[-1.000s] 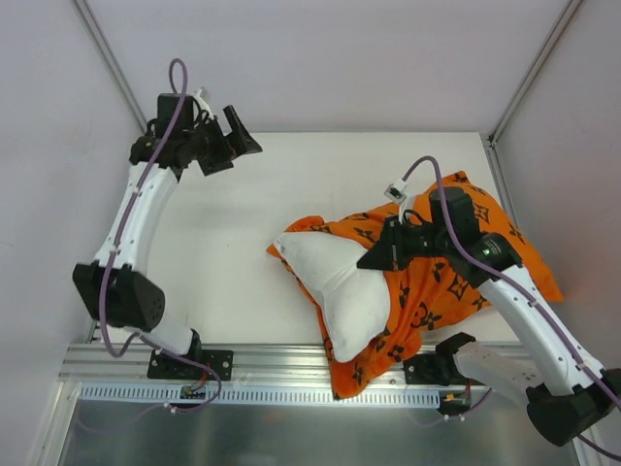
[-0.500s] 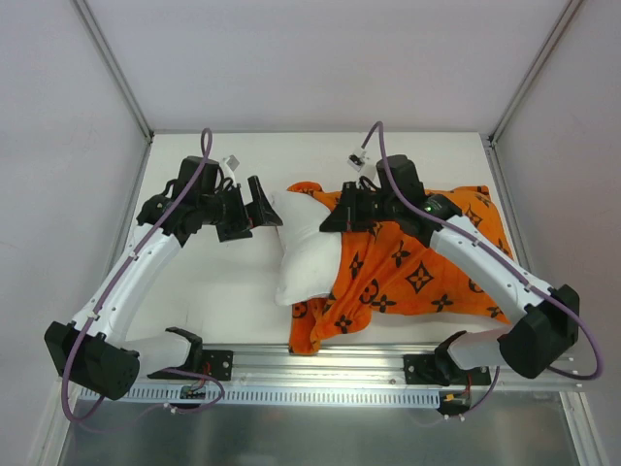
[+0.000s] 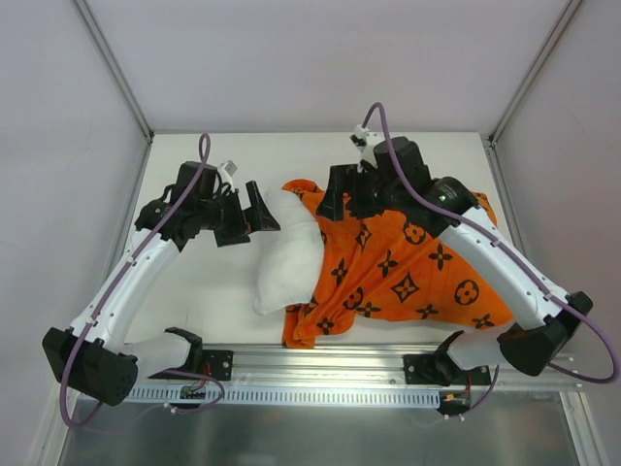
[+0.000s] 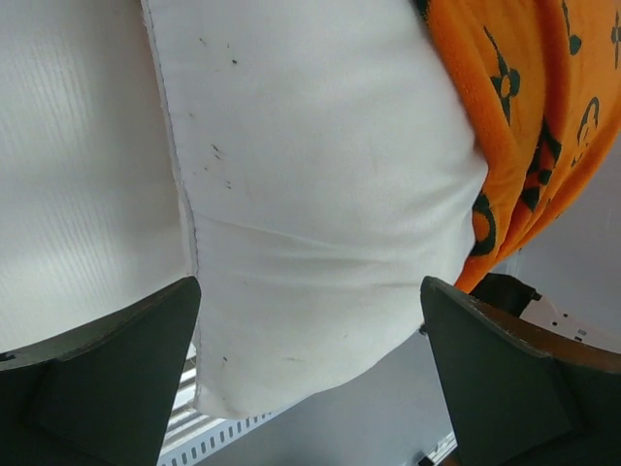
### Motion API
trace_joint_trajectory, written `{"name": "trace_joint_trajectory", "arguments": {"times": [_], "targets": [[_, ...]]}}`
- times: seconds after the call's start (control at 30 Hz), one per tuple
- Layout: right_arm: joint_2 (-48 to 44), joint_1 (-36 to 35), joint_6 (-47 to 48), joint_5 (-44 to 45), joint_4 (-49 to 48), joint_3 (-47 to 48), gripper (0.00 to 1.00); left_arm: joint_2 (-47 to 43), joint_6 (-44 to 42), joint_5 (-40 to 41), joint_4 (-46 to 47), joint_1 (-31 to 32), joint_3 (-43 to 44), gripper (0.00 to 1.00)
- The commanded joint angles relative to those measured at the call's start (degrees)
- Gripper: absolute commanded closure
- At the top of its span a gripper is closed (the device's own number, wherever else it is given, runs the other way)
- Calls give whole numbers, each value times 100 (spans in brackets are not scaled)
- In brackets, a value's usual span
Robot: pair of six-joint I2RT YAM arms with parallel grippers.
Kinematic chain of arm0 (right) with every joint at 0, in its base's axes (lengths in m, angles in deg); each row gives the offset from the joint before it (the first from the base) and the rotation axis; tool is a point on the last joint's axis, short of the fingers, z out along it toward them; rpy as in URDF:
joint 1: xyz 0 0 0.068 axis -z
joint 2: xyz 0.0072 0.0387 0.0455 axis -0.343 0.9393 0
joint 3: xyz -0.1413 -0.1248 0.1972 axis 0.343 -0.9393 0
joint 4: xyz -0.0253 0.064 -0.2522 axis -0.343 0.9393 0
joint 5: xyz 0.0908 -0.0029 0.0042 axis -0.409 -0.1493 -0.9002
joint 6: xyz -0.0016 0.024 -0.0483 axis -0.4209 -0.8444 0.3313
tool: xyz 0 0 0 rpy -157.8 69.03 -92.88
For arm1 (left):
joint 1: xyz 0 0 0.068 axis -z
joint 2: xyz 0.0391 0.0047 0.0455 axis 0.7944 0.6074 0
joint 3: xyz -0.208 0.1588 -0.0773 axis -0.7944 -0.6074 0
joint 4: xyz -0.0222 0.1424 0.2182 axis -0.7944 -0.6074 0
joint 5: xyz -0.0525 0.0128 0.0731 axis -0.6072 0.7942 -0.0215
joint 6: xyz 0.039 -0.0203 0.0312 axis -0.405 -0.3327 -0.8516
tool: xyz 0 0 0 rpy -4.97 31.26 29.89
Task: Remove the pillowcase from the pillow
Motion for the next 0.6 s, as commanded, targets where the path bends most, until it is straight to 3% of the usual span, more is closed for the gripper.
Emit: {"name": "trace_joint_trajectory", "arguments": {"times": [0.0, 0.2, 0.3, 0.4, 0.47, 0.5, 0.53, 0.57], "targets": [[-17, -27, 384, 1601, 1146, 626, 15, 250, 6, 49, 13, 114, 283, 1], [721, -221, 402, 1676, 1376, 837, 15, 795, 77, 514, 13, 449, 443, 1], [1055, -247, 420, 1667, 1314, 864, 15, 1050, 138, 358, 65, 475, 381, 1], [1381, -247, 420, 1684, 1305, 952, 23, 1182, 235, 155, 372, 659, 267, 1], [1478, -230, 332, 1754, 1305, 970, 44, 1323, 288, 67, 574, 764, 240, 1], [1495, -203, 297, 1850, 1314, 952, 58, 1367, 314, 14, 636, 834, 223, 13], [1452, -195, 244, 1895, 1323, 856, 82, 1428, 323, -38, 671, 861, 223, 59], [1382, -107, 174, 1947, 1323, 768, 90, 1437, 341, -30, 689, 862, 214, 83]]}}
